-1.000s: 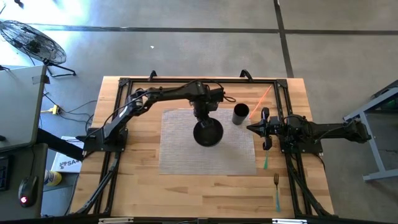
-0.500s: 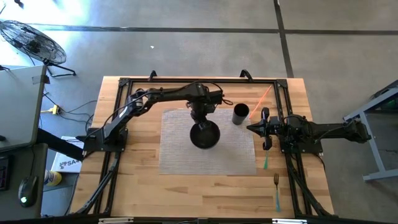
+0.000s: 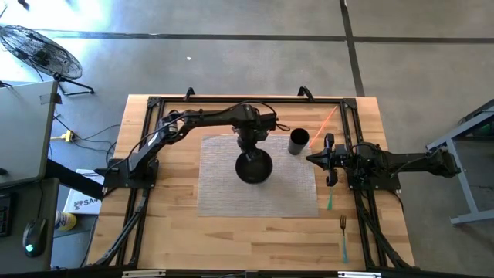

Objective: Pick & Place Utensil
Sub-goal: Put the black bowl on the gray mat to the bottom left of the black cup, then put the orange straw into the black cup to the top right of the black bowl

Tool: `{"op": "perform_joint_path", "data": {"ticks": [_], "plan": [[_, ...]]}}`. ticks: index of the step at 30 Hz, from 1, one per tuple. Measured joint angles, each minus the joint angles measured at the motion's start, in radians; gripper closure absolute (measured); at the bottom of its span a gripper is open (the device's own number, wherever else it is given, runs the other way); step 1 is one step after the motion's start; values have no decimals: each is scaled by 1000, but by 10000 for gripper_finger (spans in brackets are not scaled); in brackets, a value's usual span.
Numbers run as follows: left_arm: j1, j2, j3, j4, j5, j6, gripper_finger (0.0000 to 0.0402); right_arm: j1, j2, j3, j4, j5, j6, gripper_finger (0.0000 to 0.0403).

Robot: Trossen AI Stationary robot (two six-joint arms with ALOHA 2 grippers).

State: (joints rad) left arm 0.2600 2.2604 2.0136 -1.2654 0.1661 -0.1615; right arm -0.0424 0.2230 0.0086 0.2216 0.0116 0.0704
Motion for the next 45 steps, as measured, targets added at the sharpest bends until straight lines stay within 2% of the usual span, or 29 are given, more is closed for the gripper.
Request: {"op": "perform_joint_path", "data": {"ticks": [13,18,23,28,33,39,45], "plan": [[1,0,0,-11,4,40,305,0,0,0,0,0,0,401],[2,-6,54,-100,-9,78,286,0,0,0,0,0,0,398],[2,-8,184,-195,-27,116,282,0,0,0,0,0,0,401],[-8,-21,314,-305,7,195,282,0,0,0,0,0,0,400],[-20,-111,324,-306,-3,217,282,0,0,0,0,0,0,398],[-27,-205,323,-254,-80,211,282,0,0,0,0,0,0,402],[-33,-230,323,-215,-113,223,282,0,0,0,0,0,0,398]]}}
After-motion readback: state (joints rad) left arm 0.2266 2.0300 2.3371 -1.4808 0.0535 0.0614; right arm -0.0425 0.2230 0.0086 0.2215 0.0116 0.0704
